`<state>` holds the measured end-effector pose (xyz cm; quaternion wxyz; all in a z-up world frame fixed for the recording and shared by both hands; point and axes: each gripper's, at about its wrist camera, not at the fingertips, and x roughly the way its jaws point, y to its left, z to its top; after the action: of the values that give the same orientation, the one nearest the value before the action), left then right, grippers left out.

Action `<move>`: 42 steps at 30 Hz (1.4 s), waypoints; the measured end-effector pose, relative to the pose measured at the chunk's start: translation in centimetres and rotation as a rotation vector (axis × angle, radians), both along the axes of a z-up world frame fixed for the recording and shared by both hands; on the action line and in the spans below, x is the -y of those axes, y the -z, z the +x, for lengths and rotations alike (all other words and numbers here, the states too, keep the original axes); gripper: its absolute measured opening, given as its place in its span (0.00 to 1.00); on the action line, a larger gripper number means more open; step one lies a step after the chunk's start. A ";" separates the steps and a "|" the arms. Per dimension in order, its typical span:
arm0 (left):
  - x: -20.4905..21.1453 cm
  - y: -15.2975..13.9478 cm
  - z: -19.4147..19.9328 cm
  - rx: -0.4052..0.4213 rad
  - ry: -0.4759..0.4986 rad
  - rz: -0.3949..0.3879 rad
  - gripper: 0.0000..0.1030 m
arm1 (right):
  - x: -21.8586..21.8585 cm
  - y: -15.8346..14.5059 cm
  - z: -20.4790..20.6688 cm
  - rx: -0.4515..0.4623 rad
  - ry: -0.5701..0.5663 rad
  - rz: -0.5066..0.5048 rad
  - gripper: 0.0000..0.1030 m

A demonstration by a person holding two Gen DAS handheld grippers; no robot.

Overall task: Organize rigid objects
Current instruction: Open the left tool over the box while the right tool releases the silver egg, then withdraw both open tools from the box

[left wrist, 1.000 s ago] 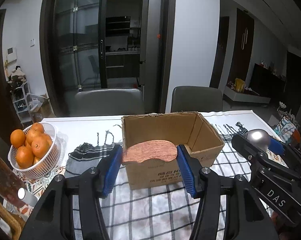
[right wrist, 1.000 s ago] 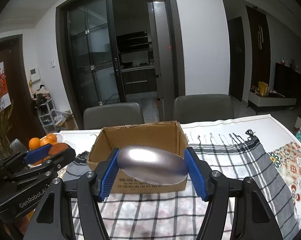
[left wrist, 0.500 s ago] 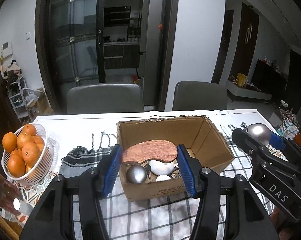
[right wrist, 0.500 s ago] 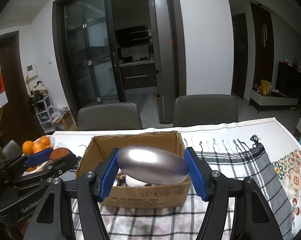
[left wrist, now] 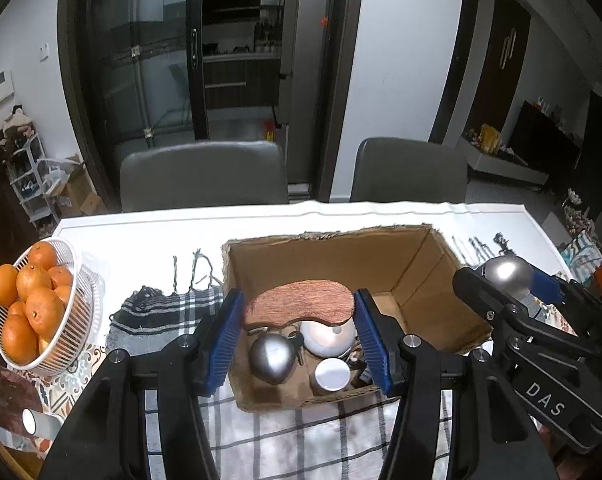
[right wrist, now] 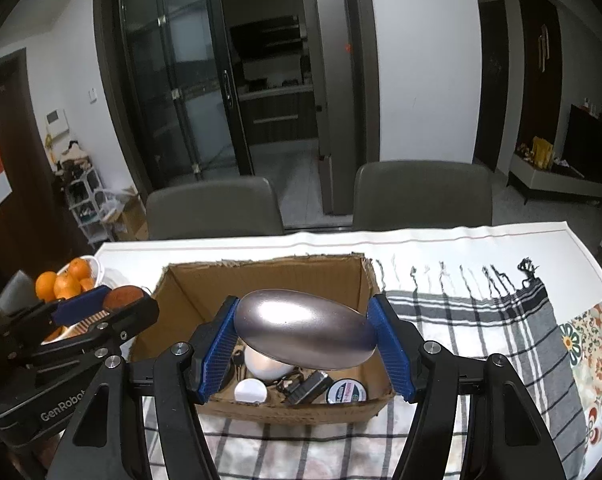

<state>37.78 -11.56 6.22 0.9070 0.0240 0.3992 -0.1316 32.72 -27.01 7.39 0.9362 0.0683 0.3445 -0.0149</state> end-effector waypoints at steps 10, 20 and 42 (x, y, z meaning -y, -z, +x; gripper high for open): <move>0.6 2.2 2.4 -0.082 -0.003 0.041 0.53 | -0.4 2.1 2.8 -0.104 -0.028 -0.006 0.64; 1.2 4.1 3.4 -0.130 -0.013 0.093 0.62 | 0.1 4.8 4.9 -0.222 -0.054 0.000 0.64; -3.5 -2.6 -8.9 0.164 -0.145 0.123 1.00 | -1.6 -1.5 -5.1 -0.025 0.092 -0.111 0.82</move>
<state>28.92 -8.06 8.79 0.9407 0.0614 0.3315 -0.0386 27.59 -25.43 8.86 0.9325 0.0319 0.3513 -0.0777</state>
